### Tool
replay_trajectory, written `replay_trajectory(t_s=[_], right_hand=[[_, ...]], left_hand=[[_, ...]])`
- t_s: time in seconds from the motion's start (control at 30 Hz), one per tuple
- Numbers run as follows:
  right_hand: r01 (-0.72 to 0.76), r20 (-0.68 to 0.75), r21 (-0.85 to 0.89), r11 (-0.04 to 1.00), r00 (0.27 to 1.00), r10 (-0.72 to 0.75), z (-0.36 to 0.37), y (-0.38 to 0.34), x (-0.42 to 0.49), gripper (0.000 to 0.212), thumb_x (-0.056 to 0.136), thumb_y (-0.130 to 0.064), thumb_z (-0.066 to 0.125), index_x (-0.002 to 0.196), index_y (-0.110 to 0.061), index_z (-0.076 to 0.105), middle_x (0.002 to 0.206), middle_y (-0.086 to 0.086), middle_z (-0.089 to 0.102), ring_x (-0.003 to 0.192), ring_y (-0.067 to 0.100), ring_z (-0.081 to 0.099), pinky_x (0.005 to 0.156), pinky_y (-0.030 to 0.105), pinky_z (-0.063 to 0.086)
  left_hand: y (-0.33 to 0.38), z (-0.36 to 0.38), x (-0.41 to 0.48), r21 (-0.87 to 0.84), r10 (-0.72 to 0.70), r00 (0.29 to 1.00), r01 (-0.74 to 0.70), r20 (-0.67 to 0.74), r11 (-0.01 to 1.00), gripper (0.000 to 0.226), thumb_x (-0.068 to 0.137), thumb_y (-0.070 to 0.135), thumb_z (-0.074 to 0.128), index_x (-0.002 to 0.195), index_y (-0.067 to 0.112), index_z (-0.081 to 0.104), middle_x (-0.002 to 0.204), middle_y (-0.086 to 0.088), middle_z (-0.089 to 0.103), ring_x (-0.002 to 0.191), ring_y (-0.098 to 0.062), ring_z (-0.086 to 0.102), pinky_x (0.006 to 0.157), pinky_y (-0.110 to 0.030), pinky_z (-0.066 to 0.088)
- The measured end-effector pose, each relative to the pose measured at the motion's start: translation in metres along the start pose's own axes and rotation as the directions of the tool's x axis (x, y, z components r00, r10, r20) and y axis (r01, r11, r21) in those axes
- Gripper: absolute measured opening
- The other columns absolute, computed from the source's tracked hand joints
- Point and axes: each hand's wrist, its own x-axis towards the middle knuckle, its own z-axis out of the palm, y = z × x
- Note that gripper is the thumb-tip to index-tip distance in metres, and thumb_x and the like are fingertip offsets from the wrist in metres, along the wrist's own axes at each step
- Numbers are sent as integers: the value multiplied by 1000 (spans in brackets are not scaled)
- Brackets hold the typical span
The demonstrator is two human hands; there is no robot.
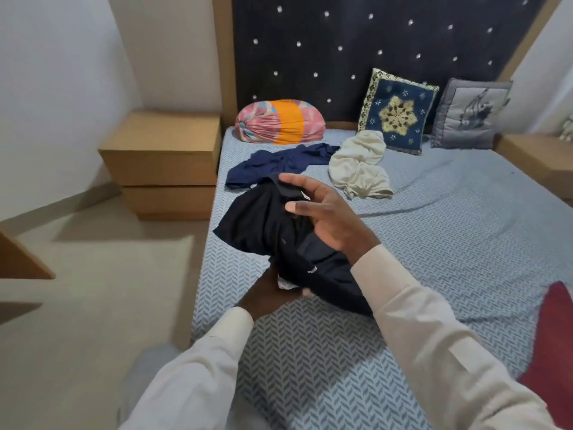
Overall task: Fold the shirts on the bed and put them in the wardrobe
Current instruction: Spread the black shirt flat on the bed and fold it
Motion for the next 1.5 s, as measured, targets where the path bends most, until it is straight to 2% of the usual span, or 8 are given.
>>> replay_trajectory(t_s=[0.23, 0.47, 0.73, 0.83, 0.97, 1.17, 1.3, 1.5], right_hand=[[279, -269, -15, 960, 924, -273, 9, -74, 33, 61, 73, 17, 49, 129, -6, 59, 118, 8, 66, 112, 23, 60, 104, 49, 43], [368, -512, -240, 898, 738, -439, -93, -122, 2, 66, 68, 21, 37, 124, -4, 63, 123, 15, 65, 110, 23, 61, 91, 32, 51], [-430, -943, -138, 892, 333, 15, -204, 81, -120, 13, 76, -9, 51, 81, -14, 62, 90, 11, 61, 84, 21, 56, 70, 29, 46], [-621, -961, -82, 779, 256, 104, -194, 146, -158, 21, 72, -10, 53, 90, -11, 63, 87, 14, 61, 82, 26, 56, 76, 33, 45], [-629, -875, -293, 720, 480, 63, -148, 171, -158, 15, 74, -8, 62, 88, -12, 59, 80, 7, 52, 69, 23, 47, 63, 32, 39], [-616, -625, -648, 448, 766, 150, -114, 188, -117, 66, 78, -37, 78, 136, -18, 51, 127, 13, 54, 117, 29, 56, 99, 36, 46], [-625, -611, -587, 515, 759, 225, -86, 193, -88, 93, 69, -69, 73, 145, -28, 39, 130, 5, 59, 120, 25, 57, 100, 41, 47], [-640, -717, -316, 700, 645, 266, -89, 197, -66, 41, 80, -25, 67, 119, -25, 52, 116, 15, 64, 96, 28, 63, 78, 38, 55]], left_hand=[[73, -73, -6, -54, 133, 896, -171, -424, 984, 31, 87, 47, 63, 106, 22, 60, 103, 1, 69, 101, -18, 63, 82, -33, 49], [146, -118, -4, 724, 598, 704, -174, -383, 668, 35, 80, 29, 70, 108, 29, 49, 96, -2, 67, 85, -30, 63, 70, -36, 50], [10, 2, -30, 775, 79, 956, -277, 283, 568, 30, 85, 31, 63, 115, 27, 61, 118, -4, 54, 107, -27, 59, 87, -30, 45], [-43, 18, -44, 810, -78, 962, -176, 263, 559, 44, 85, 40, 64, 126, 29, 52, 128, -3, 45, 118, -26, 52, 93, -35, 46], [-70, 4, -48, 879, -127, 986, -39, 112, 475, 77, 84, 48, 63, 148, 24, 26, 141, -6, 33, 128, -29, 39, 99, -40, 45], [-87, -6, -62, 847, -151, 987, 30, 60, 530, 56, 83, 54, 62, 128, 28, 42, 127, -3, 38, 118, -27, 41, 89, -38, 48], [-94, 1, -72, 850, -83, 991, -49, 109, 524, 25, 94, 38, 49, 114, 24, 53, 118, -2, 47, 110, -25, 45, 88, -36, 44], [-86, -5, -73, 682, 79, 996, -93, 51, 725, 10, 97, 29, 45, 102, 20, 48, 100, -1, 56, 96, -25, 55, 82, -38, 46]])
